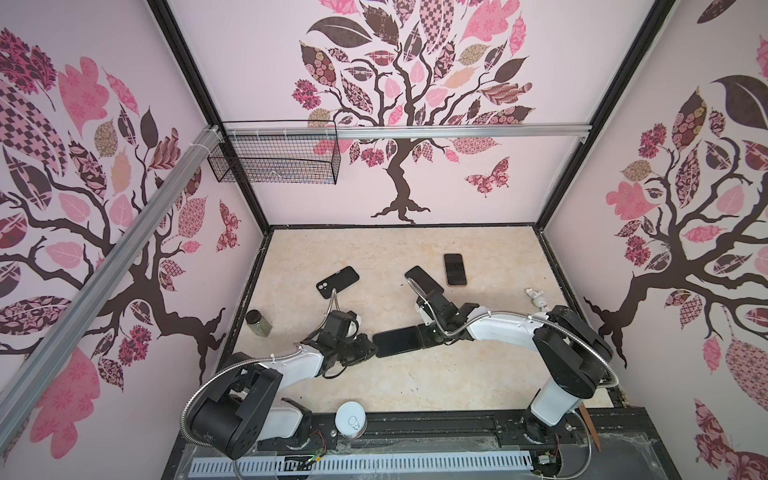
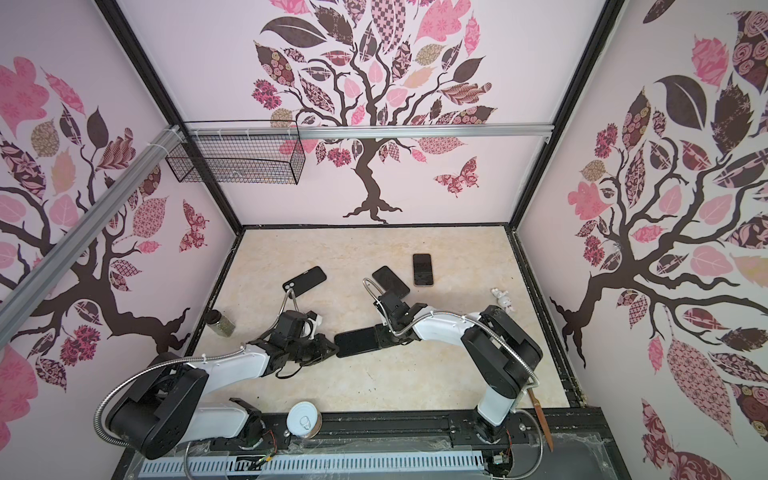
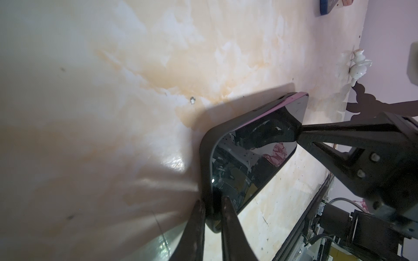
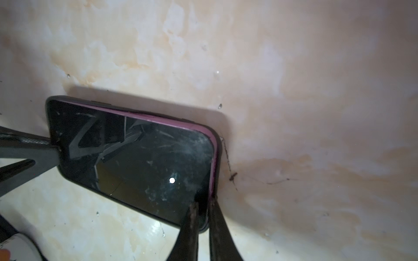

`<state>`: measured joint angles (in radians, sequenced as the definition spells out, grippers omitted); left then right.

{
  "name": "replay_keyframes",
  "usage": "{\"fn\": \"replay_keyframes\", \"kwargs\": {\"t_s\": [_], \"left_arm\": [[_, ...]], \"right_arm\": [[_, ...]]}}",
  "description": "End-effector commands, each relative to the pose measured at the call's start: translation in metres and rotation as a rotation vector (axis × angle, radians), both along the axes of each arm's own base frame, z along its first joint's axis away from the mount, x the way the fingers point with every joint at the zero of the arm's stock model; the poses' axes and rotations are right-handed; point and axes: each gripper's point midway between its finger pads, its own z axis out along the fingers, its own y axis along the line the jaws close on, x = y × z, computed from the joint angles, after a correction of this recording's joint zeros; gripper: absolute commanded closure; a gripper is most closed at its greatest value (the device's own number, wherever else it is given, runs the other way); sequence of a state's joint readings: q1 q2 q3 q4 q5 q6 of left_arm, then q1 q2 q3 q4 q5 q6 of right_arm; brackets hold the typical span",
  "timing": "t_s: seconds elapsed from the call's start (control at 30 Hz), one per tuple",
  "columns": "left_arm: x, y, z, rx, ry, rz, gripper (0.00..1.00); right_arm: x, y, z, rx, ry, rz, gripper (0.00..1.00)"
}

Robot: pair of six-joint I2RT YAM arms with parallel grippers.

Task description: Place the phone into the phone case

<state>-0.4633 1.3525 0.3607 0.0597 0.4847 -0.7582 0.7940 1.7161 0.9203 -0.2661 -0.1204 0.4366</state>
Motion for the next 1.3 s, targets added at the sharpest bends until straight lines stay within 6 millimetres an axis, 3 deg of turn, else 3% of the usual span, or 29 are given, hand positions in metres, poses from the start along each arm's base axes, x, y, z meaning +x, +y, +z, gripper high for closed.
{"fn": "replay_keyframes", "kwargs": {"t_s": [0.0,0.2,0.47,0.67,0.9,1.27], "left_arm": [[-0.01,0.0,-0.014,0.045,0.035,-0.031,0.84],[-0.008,0.001,-0.009,0.048,0.023,-0.027,0.84],[0.003,0.006,0.008,0.085,-0.011,-0.013,0.73],[0.015,0.014,0.019,0.087,-0.038,0.019,0.63],[0.028,0.013,0.028,0.084,-0.062,0.015,0.59],[0.04,0.002,0.027,0.076,-0.044,-0.019,0.68]], "right_arm": [[-0.035,-0.037,-0.067,-0.254,0.09,0.055,0.87],[-0.032,-0.028,-0.05,-0.197,0.066,0.065,0.87],[-0.011,-0.007,0.007,-0.068,-0.014,0.074,0.77],[0.005,-0.002,0.042,0.043,-0.041,0.068,0.74],[0.02,-0.005,0.06,0.141,-0.058,0.058,0.65],[0.037,0.001,0.057,0.185,-0.052,0.055,0.7]]}}
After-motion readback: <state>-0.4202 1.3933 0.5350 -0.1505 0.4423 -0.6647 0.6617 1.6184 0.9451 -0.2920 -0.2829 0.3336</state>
